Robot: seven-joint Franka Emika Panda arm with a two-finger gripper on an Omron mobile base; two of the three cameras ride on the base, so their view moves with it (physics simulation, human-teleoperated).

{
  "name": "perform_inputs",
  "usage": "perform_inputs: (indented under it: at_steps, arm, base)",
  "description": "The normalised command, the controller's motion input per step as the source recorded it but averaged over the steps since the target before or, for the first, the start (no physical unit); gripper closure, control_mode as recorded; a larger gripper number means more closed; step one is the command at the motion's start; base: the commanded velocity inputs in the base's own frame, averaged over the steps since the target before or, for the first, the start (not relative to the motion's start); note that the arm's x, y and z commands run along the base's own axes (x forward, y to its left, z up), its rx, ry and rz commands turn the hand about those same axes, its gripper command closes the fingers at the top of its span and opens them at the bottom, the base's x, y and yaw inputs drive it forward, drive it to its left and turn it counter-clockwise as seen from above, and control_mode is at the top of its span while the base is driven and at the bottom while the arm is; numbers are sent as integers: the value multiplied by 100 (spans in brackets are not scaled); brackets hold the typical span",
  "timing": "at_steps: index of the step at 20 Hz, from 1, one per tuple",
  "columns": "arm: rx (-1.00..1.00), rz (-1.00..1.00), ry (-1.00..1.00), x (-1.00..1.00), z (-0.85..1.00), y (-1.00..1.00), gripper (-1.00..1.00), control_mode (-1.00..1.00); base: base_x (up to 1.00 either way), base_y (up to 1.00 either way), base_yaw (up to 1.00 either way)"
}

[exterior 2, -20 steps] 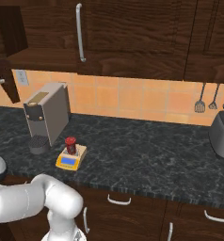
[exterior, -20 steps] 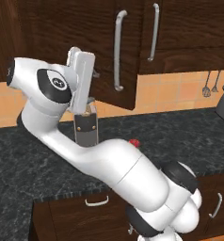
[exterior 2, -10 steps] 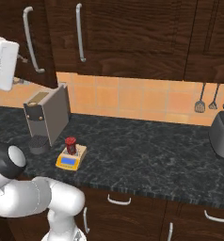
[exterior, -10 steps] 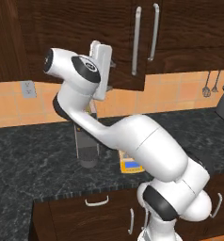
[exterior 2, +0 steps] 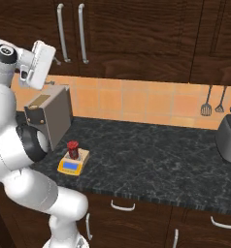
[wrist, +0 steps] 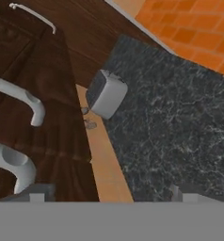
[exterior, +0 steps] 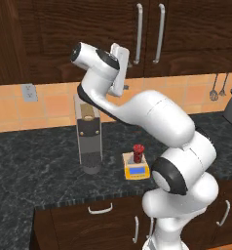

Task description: Pick the yogurt and place it on the digital scale for weighing, and close the cabinet.

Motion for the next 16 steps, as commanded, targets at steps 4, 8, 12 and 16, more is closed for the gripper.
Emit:
perform_inputs:
  at_steps: [4,8,12,16]
  arm:
    - [0,0,38,100,-48,-100,-100,-100]
    - [0,0,47,100,-28,-100,-100,-100]
    - [1,14,29,52,-22,-100,-100,-100]
    - [1,22,22,72,-43,-100,-100,-100]
  base:
    - [0,0,0]
    - [0,0,0]
    - [0,0,0]
    - [0,0,0]
